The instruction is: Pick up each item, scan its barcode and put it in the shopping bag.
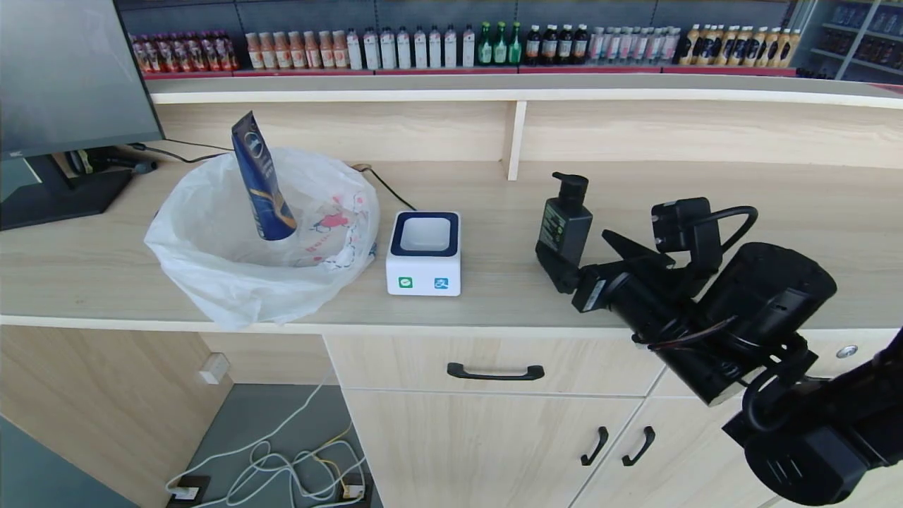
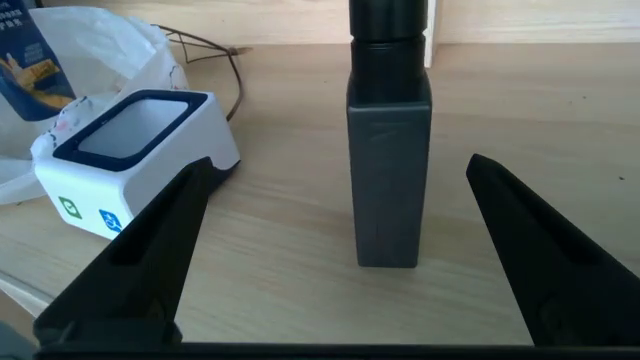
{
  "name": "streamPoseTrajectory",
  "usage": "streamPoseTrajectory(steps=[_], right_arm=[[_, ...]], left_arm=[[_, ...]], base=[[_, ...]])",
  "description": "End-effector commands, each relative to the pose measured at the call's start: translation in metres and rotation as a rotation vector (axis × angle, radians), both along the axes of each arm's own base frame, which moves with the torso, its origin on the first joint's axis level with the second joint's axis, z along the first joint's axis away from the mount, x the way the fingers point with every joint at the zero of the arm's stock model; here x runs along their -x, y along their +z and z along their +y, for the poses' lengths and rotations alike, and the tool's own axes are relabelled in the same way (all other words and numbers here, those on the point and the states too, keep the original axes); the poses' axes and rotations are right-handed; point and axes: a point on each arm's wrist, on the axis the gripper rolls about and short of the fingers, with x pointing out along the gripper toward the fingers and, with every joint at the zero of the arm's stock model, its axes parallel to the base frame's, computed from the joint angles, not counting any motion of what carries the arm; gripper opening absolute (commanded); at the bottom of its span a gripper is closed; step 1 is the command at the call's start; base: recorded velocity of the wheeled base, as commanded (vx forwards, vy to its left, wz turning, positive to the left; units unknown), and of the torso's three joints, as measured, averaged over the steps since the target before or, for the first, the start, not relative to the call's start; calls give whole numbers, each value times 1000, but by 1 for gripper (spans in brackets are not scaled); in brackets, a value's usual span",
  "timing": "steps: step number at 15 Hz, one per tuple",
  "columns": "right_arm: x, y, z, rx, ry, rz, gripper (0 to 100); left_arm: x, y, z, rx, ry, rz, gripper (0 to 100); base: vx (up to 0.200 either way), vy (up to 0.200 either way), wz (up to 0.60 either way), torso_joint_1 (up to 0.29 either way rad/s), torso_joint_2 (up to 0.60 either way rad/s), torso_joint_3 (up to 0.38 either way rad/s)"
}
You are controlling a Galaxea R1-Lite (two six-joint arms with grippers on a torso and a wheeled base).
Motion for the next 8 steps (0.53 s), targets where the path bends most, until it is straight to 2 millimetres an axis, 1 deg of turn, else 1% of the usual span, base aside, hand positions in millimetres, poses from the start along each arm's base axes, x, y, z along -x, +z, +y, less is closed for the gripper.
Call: streamPoseTrajectory(steps=[1, 5, 8], right_arm=[[-7, 6, 4, 1, -3, 1, 100], [-12, 4, 6, 30, 2, 49, 100], [-14, 6, 8, 33, 2, 55, 100]], left_arm=[[0, 0, 0, 1, 0, 0, 100], [0, 0, 0, -1, 0, 1, 100], [0, 0, 0, -1, 0, 0, 100]], base=[[0, 0, 0, 0, 0, 0], [0, 0, 0, 0, 0, 0], [0, 0, 0, 0, 0, 0]])
